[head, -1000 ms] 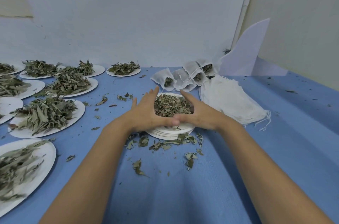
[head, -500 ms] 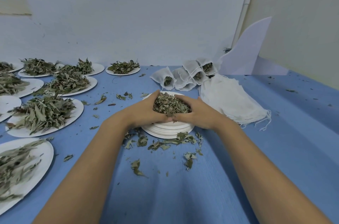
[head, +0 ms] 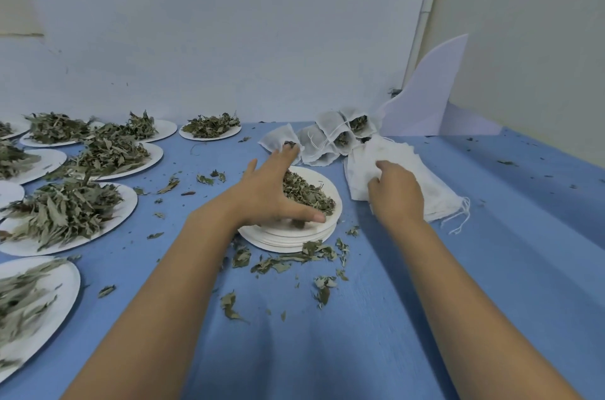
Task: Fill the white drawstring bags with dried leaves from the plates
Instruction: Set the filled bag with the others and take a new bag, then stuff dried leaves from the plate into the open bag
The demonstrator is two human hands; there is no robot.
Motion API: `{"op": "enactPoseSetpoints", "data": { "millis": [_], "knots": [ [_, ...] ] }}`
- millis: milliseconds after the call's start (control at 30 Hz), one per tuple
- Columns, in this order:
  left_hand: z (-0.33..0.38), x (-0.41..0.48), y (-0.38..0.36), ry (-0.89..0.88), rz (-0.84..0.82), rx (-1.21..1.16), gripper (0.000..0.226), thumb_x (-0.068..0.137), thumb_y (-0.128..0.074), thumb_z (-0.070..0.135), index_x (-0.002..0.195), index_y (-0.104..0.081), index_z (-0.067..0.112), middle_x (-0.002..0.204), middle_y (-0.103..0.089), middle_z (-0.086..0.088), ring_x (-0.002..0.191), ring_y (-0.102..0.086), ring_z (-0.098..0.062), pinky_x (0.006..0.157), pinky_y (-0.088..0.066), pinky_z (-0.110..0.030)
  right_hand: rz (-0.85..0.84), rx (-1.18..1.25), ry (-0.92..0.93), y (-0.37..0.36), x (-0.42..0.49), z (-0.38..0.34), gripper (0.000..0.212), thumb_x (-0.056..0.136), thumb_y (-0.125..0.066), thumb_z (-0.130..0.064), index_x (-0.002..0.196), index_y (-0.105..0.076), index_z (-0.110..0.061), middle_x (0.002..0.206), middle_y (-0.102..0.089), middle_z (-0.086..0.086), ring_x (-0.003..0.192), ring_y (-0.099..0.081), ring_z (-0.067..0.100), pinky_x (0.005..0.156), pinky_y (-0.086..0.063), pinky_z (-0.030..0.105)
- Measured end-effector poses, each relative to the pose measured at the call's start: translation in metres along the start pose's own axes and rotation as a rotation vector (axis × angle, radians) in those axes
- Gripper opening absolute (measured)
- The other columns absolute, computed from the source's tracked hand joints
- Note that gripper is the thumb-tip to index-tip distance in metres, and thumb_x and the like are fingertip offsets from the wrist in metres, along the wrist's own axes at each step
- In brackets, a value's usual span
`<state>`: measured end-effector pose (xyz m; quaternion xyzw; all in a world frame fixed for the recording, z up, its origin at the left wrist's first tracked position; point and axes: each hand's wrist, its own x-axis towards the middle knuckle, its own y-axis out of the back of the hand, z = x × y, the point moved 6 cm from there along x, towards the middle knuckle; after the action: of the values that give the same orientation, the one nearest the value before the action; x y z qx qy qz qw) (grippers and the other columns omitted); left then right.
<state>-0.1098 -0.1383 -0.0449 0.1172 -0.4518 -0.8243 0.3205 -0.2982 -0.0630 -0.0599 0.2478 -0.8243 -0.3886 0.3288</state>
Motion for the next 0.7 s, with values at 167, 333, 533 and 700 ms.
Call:
{"op": "enactPoseSetpoints", "data": {
  "millis": [167,333,533,700],
  "knots": [
    [0.023,0.019,-0.004,-0.122,0.254,-0.049,0.059,0.092,-0.055,0.044,0.144,-0.038,0.022,0.154,-0.030,0.004,0.143,-0.017,-0.010,0.113,-0.011,-0.025,-0.103,-0.166,-0.085,-0.014,-0.001,0.024,0.017,0.094,-0.041,-0.004,0.095,-0.057,0.002,0.108,-0.061,0.019,0.094,-0.055,0.033,0.066,-0.031,0.028],
    [0.049,0.032,-0.007,-0.141,0.475,-0.149,0.033,0.101,-0.045,0.023,0.129,-0.057,0.013,0.131,-0.059,-0.004,0.122,-0.051,-0.017,0.086,-0.029,-0.010,-0.059,-0.071,-0.125,-0.010,0.001,0.026,0.025,0.093,-0.040,-0.004,0.070,-0.048,-0.003,0.075,-0.052,0.011,0.073,-0.045,0.026,0.058,-0.031,0.028],
    [0.046,0.062,-0.028,0.277,0.389,-0.775,0.027,0.099,-0.038,0.004,0.121,-0.052,-0.004,0.083,-0.059,-0.006,0.041,-0.059,-0.008,0.044,-0.051,-0.020,0.007,-0.070,-0.066,-0.009,-0.003,0.024,0.024,0.096,-0.046,-0.022,0.088,-0.060,-0.003,0.087,-0.063,0.012,0.080,-0.053,0.031,0.058,-0.033,0.030],
    [0.053,0.071,-0.034,0.335,0.370,-0.843,0.029,0.099,-0.038,0.001,0.125,-0.048,-0.009,0.082,-0.055,-0.011,0.034,-0.056,-0.007,0.040,-0.051,-0.021,0.040,-0.029,-0.060,-0.007,-0.002,0.028,0.026,0.094,-0.048,-0.017,0.074,-0.063,-0.010,0.075,-0.061,0.012,0.079,-0.055,0.034,0.058,-0.038,0.033]
  ]
}}
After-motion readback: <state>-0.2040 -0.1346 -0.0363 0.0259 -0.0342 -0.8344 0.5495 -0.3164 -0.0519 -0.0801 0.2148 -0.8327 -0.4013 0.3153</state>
